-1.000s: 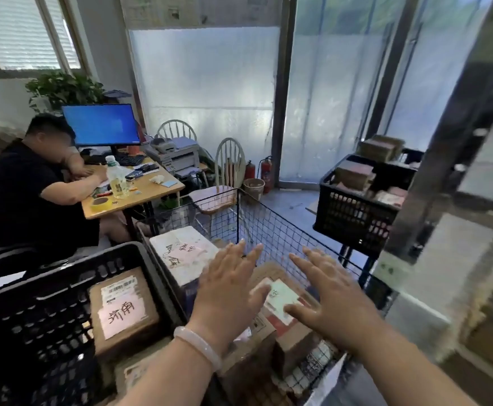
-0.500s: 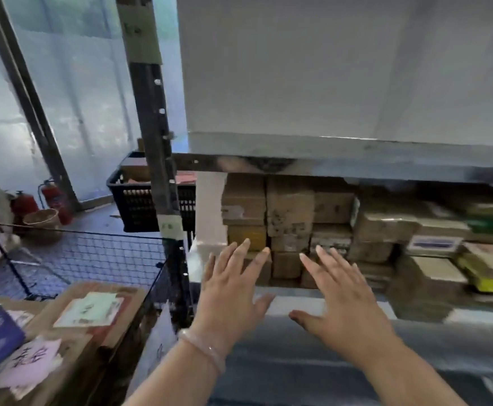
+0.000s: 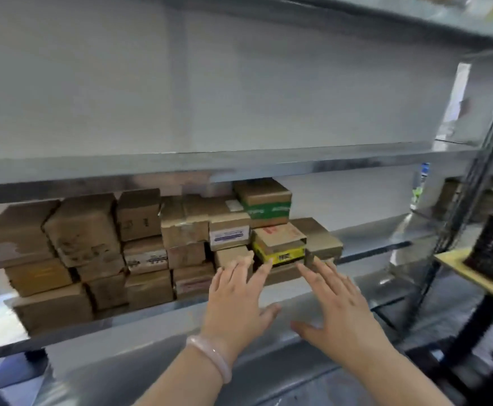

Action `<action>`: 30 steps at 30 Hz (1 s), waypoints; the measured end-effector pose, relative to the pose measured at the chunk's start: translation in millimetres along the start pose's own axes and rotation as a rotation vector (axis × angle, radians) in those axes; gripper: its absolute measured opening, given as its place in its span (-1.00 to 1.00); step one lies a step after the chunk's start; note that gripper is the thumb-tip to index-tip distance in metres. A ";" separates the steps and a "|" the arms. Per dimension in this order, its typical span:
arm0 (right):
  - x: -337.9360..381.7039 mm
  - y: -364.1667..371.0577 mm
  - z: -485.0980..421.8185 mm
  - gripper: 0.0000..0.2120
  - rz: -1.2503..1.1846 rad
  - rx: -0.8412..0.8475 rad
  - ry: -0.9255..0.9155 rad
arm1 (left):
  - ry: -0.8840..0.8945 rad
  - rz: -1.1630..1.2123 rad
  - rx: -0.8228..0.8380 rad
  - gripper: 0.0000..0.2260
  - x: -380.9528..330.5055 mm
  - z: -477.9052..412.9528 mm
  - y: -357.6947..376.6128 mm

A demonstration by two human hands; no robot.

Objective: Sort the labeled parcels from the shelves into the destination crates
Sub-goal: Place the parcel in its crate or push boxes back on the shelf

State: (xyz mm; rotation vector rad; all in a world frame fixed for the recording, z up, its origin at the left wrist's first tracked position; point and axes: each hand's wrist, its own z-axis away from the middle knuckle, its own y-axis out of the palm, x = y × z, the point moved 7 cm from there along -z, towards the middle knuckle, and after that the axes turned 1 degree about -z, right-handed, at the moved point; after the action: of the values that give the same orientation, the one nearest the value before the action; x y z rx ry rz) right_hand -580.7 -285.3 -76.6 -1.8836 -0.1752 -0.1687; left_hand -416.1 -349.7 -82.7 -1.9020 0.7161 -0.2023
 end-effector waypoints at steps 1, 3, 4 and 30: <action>-23.0 -4.8 4.6 -0.07 0.007 -0.003 0.019 | 0.016 0.013 0.002 -0.31 -21.2 -10.4 10.4; -63.0 -13.2 11.8 -0.07 0.018 -0.009 0.050 | 0.037 0.048 0.008 -0.31 -58.3 -28.4 29.1; -79.9 -16.8 14.0 -0.07 0.019 -0.013 0.066 | 0.045 0.063 0.017 -0.31 -73.8 -36.1 38.0; -307.9 45.4 -165.3 -0.29 -0.143 0.090 0.350 | -0.017 0.245 0.270 -0.41 -123.2 -264.8 243.4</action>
State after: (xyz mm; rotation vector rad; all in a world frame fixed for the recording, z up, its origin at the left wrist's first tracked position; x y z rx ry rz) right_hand -877.5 -467.8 -129.9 -1.7216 -0.0758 -0.5741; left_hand -727.9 -553.8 -158.5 -1.5441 0.8577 -0.1207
